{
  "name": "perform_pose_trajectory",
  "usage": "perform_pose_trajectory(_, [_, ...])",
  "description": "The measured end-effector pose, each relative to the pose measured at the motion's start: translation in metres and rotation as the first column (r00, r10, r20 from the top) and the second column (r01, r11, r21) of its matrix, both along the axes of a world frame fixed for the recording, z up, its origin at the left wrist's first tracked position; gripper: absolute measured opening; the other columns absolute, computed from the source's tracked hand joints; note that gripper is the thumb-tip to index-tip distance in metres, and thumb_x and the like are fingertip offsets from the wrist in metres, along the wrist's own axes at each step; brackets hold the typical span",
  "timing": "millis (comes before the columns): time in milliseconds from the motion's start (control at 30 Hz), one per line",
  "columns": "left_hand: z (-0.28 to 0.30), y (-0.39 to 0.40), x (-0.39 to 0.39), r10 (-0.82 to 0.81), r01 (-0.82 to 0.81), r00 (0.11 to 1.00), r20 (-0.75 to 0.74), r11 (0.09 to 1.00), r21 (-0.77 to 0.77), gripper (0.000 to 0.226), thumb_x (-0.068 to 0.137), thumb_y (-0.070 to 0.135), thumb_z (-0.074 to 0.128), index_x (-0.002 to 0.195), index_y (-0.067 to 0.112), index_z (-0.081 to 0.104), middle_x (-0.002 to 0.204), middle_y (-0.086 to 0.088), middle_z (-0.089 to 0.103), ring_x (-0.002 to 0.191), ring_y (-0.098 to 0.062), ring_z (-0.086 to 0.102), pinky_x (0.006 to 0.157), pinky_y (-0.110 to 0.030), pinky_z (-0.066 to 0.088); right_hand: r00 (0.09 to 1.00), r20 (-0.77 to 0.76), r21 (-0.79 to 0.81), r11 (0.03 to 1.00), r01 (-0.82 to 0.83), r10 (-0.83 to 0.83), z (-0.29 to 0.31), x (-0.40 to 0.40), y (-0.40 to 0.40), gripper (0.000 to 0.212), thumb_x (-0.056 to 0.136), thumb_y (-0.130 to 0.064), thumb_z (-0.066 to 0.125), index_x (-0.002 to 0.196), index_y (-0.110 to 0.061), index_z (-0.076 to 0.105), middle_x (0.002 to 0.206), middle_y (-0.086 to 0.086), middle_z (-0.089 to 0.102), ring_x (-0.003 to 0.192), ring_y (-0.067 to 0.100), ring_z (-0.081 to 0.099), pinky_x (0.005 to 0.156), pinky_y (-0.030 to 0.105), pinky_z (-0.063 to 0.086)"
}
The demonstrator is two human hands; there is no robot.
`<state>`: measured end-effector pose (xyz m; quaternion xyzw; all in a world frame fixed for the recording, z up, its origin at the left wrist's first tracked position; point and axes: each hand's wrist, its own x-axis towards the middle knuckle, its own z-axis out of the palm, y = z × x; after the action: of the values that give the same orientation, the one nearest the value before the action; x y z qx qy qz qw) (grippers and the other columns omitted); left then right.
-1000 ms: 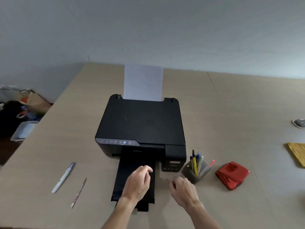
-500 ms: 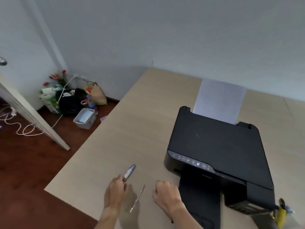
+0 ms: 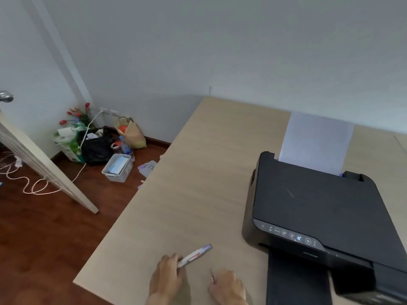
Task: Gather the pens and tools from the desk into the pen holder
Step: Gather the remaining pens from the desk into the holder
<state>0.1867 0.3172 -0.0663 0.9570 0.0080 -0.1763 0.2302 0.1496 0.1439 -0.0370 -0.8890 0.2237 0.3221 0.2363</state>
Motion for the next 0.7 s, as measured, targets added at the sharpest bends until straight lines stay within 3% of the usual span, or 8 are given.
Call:
perform_pose_trajectory(100, [-0.003, -0.012, 0.004, -0.054, 0.053, 0.998, 0.033, 0.998, 0.031, 0.021, 0.088, 0.033, 0.057, 0.109, 0.032, 0.061, 0.106, 0.002, 0.053, 0.11, -0.019, 0.055, 0.086, -0.032, 0.049, 0.997, 0.029, -0.007, 0.998, -0.069, 0.07, 0.004, -0.003, -0.002, 0.04, 0.092, -0.036, 0.039, 0.127, -0.018, 0.046, 0.132, 0.01, 0.05, 0.123, 0.029, 0.05, 0.1, 0.033, 0.04])
perform_pose_trajectory(233, [-0.006, -0.022, 0.004, -0.112, 0.108, 0.992, 0.066, 0.992, 0.061, 0.021, 0.091, 0.03, 0.053, 0.111, 0.029, 0.058, 0.113, 0.003, 0.054, 0.112, -0.018, 0.052, 0.089, -0.031, 0.047, 0.992, 0.124, 0.071, 0.997, -0.008, 0.0, 0.011, -0.011, -0.015, 0.02, 0.089, -0.033, 0.04, 0.104, -0.019, 0.043, 0.116, 0.01, 0.058, 0.109, 0.03, 0.058, 0.083, 0.035, 0.043])
perform_pose_trajectory(333, [-0.005, -0.03, 0.003, -0.09, 0.104, 0.986, 0.142, 0.99, -0.094, 0.014, 0.089, 0.026, 0.059, 0.103, 0.024, 0.062, 0.101, 0.005, 0.061, 0.101, -0.021, 0.059, 0.082, -0.032, 0.048, 0.945, 0.275, 0.174, 0.976, 0.134, -0.179, 0.017, -0.017, -0.032, 0.008, 0.088, -0.028, 0.04, 0.086, -0.02, 0.039, 0.091, 0.007, 0.06, 0.075, 0.022, 0.056, 0.071, 0.035, 0.043])
perform_pose_trajectory(400, [0.001, -0.041, 0.002, 0.005, 0.048, 0.978, 0.21, 0.968, -0.247, 0.007, 0.085, 0.019, 0.068, 0.091, 0.022, 0.065, 0.085, 0.005, 0.064, 0.082, -0.02, 0.062, 0.072, -0.029, 0.047, 0.875, 0.364, 0.254, 0.938, 0.237, -0.319, 0.021, -0.023, -0.044, 0.014, 0.087, -0.026, 0.04, 0.075, -0.02, 0.038, 0.074, 0.003, 0.058, 0.059, 0.019, 0.048, 0.064, 0.038, 0.044])
perform_pose_trajectory(533, [0.037, -0.084, -0.006, 0.159, -0.028, 0.952, 0.261, 0.895, -0.445, 0.01, 0.086, 0.021, 0.068, 0.08, 0.026, 0.061, 0.072, 0.004, 0.064, 0.067, -0.01, 0.06, 0.062, -0.026, 0.049, 0.752, 0.46, 0.339, 0.876, 0.343, -0.472, 0.029, -0.038, -0.072, 0.019, 0.088, -0.029, 0.038, 0.07, -0.02, 0.038, 0.061, -0.001, 0.051, 0.062, 0.019, 0.042, 0.06, 0.042, 0.041])
perform_pose_trajectory(700, [0.07, -0.145, -0.022, 0.103, 0.071, 0.941, 0.323, 0.872, -0.484, 0.01, 0.096, 0.031, 0.052, 0.086, 0.03, 0.053, 0.056, -0.002, 0.061, 0.056, -0.011, 0.06, 0.061, -0.034, 0.051, 0.719, 0.537, 0.272, 0.898, 0.347, -0.44, 0.04, -0.068, -0.128, 0.016, 0.088, -0.027, 0.045, 0.074, -0.021, 0.043, 0.057, -0.002, 0.055, 0.048, 0.015, 0.046, 0.044, 0.025, 0.034])
